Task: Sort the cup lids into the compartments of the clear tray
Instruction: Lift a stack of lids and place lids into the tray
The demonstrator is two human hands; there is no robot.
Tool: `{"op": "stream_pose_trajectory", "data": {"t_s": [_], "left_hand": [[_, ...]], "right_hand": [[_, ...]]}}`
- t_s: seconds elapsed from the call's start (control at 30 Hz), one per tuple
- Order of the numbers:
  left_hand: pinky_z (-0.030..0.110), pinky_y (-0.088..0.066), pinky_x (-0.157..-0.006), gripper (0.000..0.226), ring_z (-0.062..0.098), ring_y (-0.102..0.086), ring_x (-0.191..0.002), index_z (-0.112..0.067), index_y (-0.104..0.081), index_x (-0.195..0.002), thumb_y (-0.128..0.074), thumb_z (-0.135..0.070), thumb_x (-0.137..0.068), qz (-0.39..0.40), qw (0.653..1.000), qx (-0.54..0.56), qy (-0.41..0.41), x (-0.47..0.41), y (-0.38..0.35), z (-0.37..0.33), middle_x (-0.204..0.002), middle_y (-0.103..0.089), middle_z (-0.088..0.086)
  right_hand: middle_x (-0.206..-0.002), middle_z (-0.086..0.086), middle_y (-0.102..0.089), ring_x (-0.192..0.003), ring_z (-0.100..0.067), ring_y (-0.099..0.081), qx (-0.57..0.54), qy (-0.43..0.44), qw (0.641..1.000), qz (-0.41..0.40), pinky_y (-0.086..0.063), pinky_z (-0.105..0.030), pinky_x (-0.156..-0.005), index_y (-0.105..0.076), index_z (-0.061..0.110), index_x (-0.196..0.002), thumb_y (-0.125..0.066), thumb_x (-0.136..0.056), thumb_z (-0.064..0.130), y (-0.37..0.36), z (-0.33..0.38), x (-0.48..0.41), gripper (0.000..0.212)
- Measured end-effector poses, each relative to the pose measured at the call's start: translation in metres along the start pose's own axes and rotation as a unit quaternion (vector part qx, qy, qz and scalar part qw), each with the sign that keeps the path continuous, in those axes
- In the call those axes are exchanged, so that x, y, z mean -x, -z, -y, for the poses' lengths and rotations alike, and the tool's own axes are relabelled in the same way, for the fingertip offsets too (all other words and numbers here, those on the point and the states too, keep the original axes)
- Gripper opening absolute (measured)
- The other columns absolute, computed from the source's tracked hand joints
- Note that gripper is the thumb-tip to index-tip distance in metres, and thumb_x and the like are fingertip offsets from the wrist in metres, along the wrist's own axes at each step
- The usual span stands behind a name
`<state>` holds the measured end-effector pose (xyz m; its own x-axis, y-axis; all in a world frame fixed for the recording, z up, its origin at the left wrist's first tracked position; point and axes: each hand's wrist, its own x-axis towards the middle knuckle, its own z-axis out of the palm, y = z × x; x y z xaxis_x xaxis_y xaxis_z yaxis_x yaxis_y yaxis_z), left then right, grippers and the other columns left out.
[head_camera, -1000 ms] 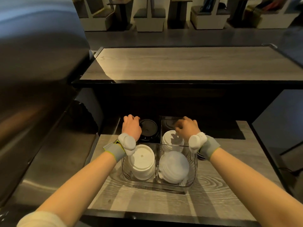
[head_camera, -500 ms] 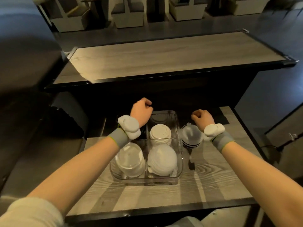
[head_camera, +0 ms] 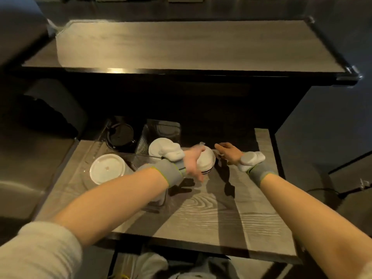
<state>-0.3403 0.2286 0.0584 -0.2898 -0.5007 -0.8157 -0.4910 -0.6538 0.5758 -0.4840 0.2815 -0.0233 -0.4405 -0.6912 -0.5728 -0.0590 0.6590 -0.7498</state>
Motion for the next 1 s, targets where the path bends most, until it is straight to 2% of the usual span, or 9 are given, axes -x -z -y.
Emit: {"op": "stream_pose_trajectory", "data": {"t_s": [0.1,0.17,0.23,0.33,0.43,0.53,0.73,0.87,1.0], "left_hand": [[0.035,-0.023,-0.114,0.103,0.03,-0.026,-0.141,-0.008,-0.008,-0.151,-0.077,-0.01,-0.073,-0.083,0.996,-0.018,-0.012,-0.022,-0.014,0.024,-0.154,-0.024,0.015],[0.043,-0.024,-0.116,0.084,0.033,-0.025,-0.141,-0.01,-0.01,-0.15,-0.063,-0.005,-0.085,-0.096,0.995,-0.005,0.022,-0.039,-0.015,0.038,-0.155,-0.021,0.016],[0.044,-0.026,-0.115,0.062,0.033,-0.028,-0.14,-0.007,-0.019,-0.149,-0.049,-0.022,-0.096,-0.058,0.989,0.132,0.024,-0.04,-0.022,0.042,-0.154,-0.025,0.013],[0.04,-0.029,-0.111,0.082,0.023,-0.045,-0.121,-0.01,-0.03,-0.145,-0.054,-0.057,-0.082,-0.045,0.967,0.245,0.061,-0.044,-0.029,0.038,-0.137,-0.044,0.008],[0.045,-0.036,-0.103,0.09,0.027,-0.05,-0.112,-0.003,-0.034,-0.142,-0.068,-0.039,-0.067,-0.001,0.985,0.175,0.004,-0.041,-0.028,0.038,-0.122,-0.05,0.015],[0.037,-0.044,-0.096,0.058,0.031,-0.034,-0.137,-0.004,-0.034,-0.141,-0.053,-0.026,-0.092,-0.022,0.97,0.24,0.033,-0.044,-0.025,0.041,-0.147,-0.036,0.014],[0.031,-0.035,-0.105,0.061,0.023,-0.035,-0.133,-0.011,-0.04,-0.137,-0.064,-0.033,-0.085,-0.029,0.963,0.266,0.031,-0.033,-0.033,0.029,-0.145,-0.036,0.009],[0.043,-0.031,-0.108,0.062,0.027,-0.032,-0.136,-0.015,-0.037,-0.139,-0.063,-0.033,-0.086,0.004,0.969,0.243,-0.035,-0.019,-0.029,0.005,-0.149,-0.033,0.011],[0.049,-0.039,-0.099,0.065,0.029,-0.042,-0.13,-0.015,-0.041,-0.138,-0.063,-0.042,-0.084,0.021,0.964,0.244,-0.108,-0.003,-0.009,-0.015,-0.143,-0.045,0.011]], "right_hand": [[-0.143,-0.016,-0.04,-0.128,-0.034,-0.043,-0.04,-0.006,0.998,0.046,-0.04,-0.039,-0.094,-0.026,0.015,-0.143,-0.052,-0.09,0.042,-0.005,0.002,-0.005,0.065],[-0.146,-0.016,-0.037,-0.131,-0.034,-0.04,-0.043,-0.006,0.997,0.061,-0.036,-0.04,-0.101,-0.023,0.013,-0.145,-0.052,-0.091,0.04,-0.012,0.002,-0.009,0.067],[-0.146,-0.015,-0.037,-0.132,-0.033,-0.039,-0.015,0.007,0.997,0.072,-0.033,-0.039,-0.106,-0.022,0.01,-0.145,-0.052,-0.091,0.04,-0.018,0.001,-0.013,0.068],[-0.143,-0.017,-0.042,-0.128,-0.034,-0.044,0.047,0.011,0.995,0.086,-0.038,-0.04,-0.105,-0.029,0.006,-0.142,-0.056,-0.088,0.041,-0.024,0.001,-0.02,0.07],[-0.131,-0.017,-0.054,-0.118,-0.033,-0.053,0.055,-0.001,0.994,0.094,-0.044,-0.04,-0.101,-0.045,0.004,-0.132,-0.061,-0.084,0.039,-0.024,-0.002,-0.023,0.061],[-0.126,-0.016,-0.059,-0.114,-0.032,-0.056,0.024,-0.027,0.995,0.098,-0.042,-0.044,-0.103,-0.052,0.003,-0.126,-0.066,-0.078,0.044,-0.019,-0.006,-0.023,0.064],[-0.127,-0.016,-0.057,-0.113,-0.028,-0.056,-0.123,-0.029,0.989,0.083,-0.045,-0.035,-0.09,-0.047,-0.001,-0.129,-0.065,-0.082,0.038,-0.003,0.005,-0.013,0.063],[-0.129,-0.021,-0.054,-0.117,-0.032,-0.054,-0.201,0.053,0.978,0.026,-0.042,-0.045,-0.104,-0.043,-0.003,-0.131,-0.061,-0.086,0.03,0.0,0.03,-0.002,0.059],[-0.129,-0.02,-0.055,-0.118,-0.03,-0.054,-0.283,0.084,0.954,0.059,-0.04,-0.045,-0.106,-0.044,0.0,-0.13,-0.055,-0.089,0.029,-0.007,0.065,0.017,0.051]]}}
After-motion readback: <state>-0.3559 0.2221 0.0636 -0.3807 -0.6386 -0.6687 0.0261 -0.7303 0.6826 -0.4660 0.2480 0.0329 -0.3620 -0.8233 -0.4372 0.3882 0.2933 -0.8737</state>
